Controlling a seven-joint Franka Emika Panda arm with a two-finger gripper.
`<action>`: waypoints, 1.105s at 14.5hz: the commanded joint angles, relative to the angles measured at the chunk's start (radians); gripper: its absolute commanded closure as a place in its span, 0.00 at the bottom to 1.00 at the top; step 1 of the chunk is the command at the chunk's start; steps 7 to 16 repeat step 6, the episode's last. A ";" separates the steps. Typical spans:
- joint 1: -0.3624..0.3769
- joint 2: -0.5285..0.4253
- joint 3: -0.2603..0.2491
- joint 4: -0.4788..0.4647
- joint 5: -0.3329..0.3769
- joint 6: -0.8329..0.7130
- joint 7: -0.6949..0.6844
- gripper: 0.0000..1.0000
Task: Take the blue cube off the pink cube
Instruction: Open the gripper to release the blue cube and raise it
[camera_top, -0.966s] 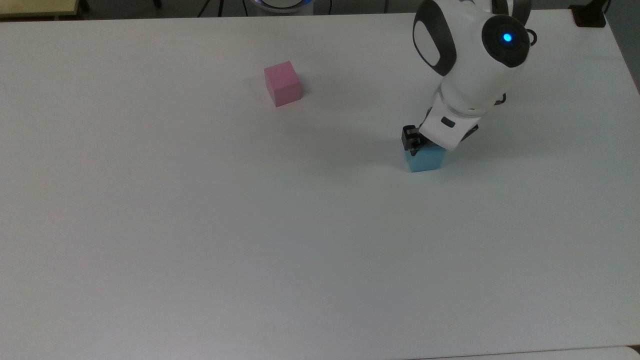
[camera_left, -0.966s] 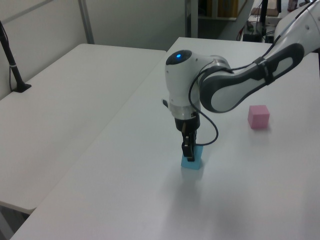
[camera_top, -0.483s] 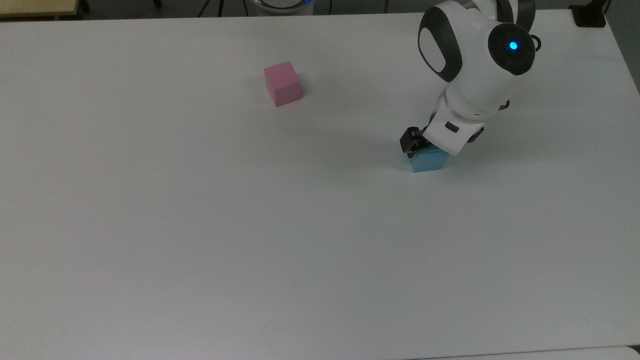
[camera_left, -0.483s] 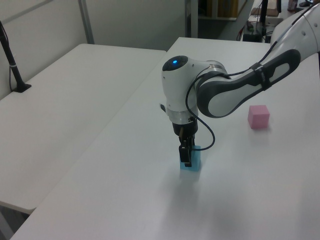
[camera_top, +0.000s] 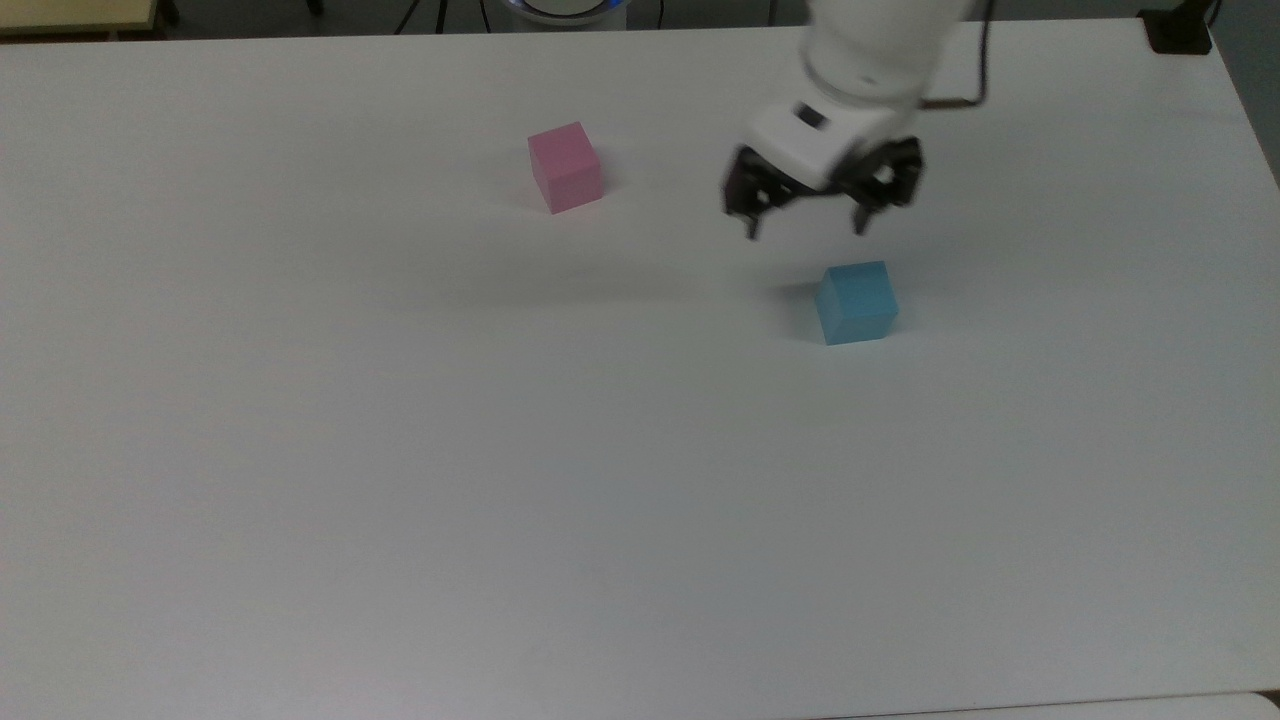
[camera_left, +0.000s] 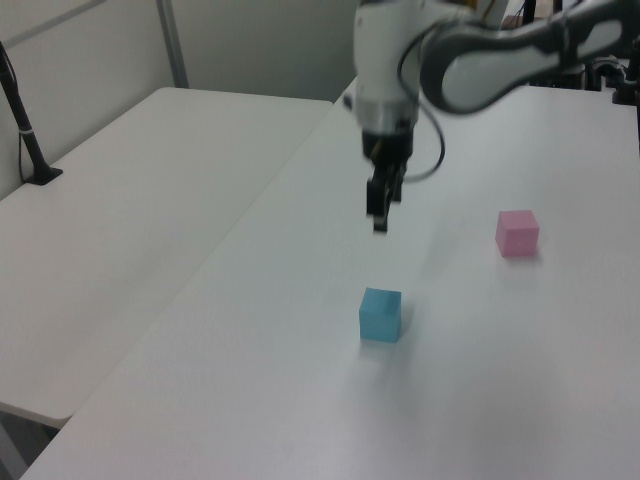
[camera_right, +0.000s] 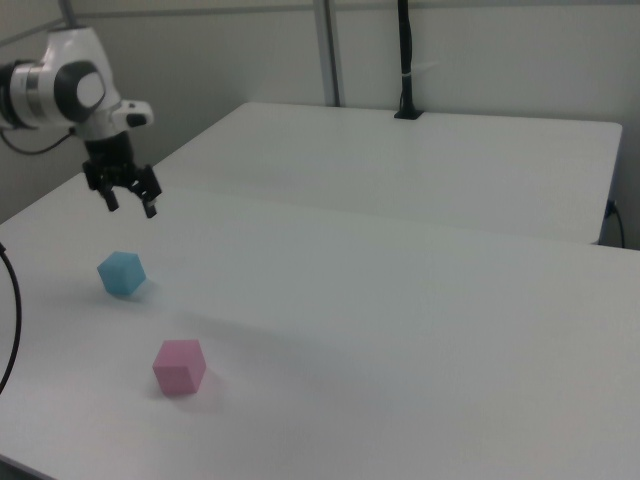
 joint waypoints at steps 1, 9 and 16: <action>-0.155 -0.222 0.024 -0.171 -0.008 -0.090 -0.060 0.00; -0.276 -0.390 0.024 -0.298 -0.030 -0.127 -0.154 0.00; -0.276 -0.390 0.024 -0.298 -0.030 -0.127 -0.154 0.00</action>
